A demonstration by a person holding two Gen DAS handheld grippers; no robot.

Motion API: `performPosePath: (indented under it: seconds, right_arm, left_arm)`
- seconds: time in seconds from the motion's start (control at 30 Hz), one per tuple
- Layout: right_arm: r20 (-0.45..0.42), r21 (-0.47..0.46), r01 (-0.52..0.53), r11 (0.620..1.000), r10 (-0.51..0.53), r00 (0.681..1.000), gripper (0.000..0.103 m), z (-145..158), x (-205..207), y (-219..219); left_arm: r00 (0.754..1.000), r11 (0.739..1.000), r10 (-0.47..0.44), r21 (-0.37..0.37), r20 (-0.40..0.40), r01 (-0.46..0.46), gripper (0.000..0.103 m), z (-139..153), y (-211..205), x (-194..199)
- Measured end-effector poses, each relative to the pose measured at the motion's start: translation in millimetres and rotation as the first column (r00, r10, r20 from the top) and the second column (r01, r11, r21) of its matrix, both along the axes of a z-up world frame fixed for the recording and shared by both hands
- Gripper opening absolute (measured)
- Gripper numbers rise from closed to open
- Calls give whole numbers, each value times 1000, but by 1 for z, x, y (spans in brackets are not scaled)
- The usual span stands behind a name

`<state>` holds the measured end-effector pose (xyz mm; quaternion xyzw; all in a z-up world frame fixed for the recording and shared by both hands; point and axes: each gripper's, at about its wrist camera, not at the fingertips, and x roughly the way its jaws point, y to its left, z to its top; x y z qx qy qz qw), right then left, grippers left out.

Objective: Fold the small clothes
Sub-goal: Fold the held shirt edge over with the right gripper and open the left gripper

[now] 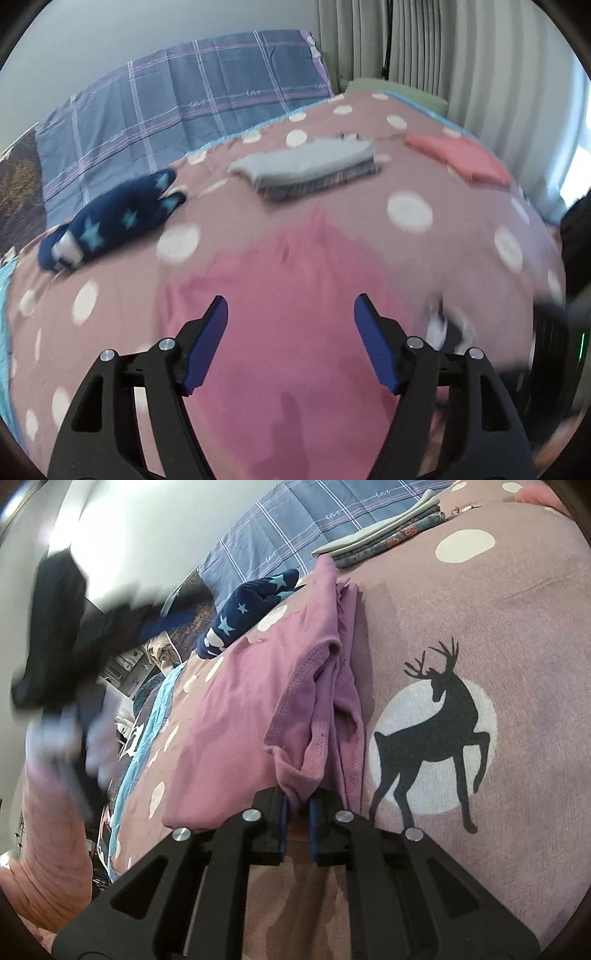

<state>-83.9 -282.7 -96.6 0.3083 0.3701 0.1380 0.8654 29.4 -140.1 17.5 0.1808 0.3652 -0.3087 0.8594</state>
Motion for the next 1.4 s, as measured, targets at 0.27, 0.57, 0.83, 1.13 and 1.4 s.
performPosePath:
  seconds: [0.27,0.57,0.83,1.13,1.4]
  right_arm:
    - [-6,-7,-1,1000,1,1000,11,1,7,2]
    - [-14,103,-13,995,14,1000,10,4,17,-12]
    - [39,266,-29,964,19,999,8,27,17,-25]
    - [-5,251,5,968,-4,1000,6,13,4,-30]
    - [-37,337,7,941,6,999,6,-4,0,-33]
  left_arm:
    - [991,990,122,71,-58,-118,71,-51,87,-62]
    - [991,990,128,72,-37,-125,71,-61,93,-91]
    - [998,990,0,139,55,-8,71,-65,50,-113]
    - [976,960,58,257,208,-112,80,-70,58,-113]
    - [984,987,42,146,171,-68,79,-56,63,-115]
